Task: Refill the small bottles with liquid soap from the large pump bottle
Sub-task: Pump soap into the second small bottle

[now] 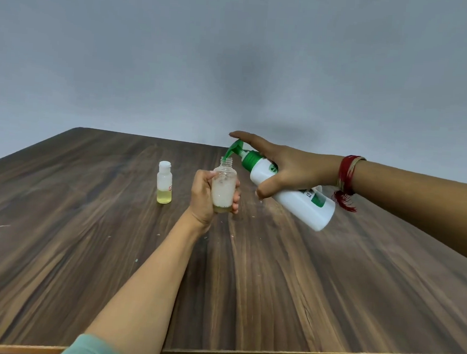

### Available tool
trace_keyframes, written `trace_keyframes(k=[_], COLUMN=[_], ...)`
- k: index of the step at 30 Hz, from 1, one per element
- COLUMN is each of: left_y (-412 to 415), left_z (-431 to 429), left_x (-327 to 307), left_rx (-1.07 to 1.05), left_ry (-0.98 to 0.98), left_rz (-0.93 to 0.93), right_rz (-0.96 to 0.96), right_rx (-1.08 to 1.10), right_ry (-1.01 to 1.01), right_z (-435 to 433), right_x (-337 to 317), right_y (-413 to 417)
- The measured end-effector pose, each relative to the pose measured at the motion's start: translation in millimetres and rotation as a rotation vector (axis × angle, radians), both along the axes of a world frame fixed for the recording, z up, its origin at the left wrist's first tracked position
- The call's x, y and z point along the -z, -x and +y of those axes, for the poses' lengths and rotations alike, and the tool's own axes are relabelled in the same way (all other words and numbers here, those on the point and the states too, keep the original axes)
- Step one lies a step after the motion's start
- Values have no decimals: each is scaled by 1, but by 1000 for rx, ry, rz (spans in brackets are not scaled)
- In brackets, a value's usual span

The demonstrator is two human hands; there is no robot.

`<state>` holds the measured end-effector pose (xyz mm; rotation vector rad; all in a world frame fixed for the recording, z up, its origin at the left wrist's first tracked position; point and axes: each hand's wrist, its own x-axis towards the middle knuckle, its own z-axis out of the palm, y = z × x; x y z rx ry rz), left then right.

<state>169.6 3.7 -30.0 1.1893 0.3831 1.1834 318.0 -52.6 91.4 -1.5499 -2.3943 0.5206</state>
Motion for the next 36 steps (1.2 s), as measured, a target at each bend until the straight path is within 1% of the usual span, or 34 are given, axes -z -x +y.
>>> trace_keyframes(k=[3,8,10,18,22,28,33,36], left_y=[-1,-1,-2,-1,-2,-4,-3,-3], left_z=[0,-1,-1,1,2,0,-1,0], left_x=[0,2,3,1,2,3,0,1], left_rx=[2,26,35,-7,0,38,19,11], left_ry=[3,-11,-14,18,12,-6,16,19], left_rz=[-2,40,51,2,12,58,14,23], right_rz=[-10,-42,-41,4,2,-52,-37,-21], right_rx=[-2,38,47,21,15,44,31,19], right_ry=[-7,-95,-102,-6,-23,-90,-41,-2], right_z=[-1,-3,-3,-2,-4,-3,-1,0], right_x=[-1,1,1,3,1,-1,0,0], right_y=[0,1,1,0,0,0,-1,-4])
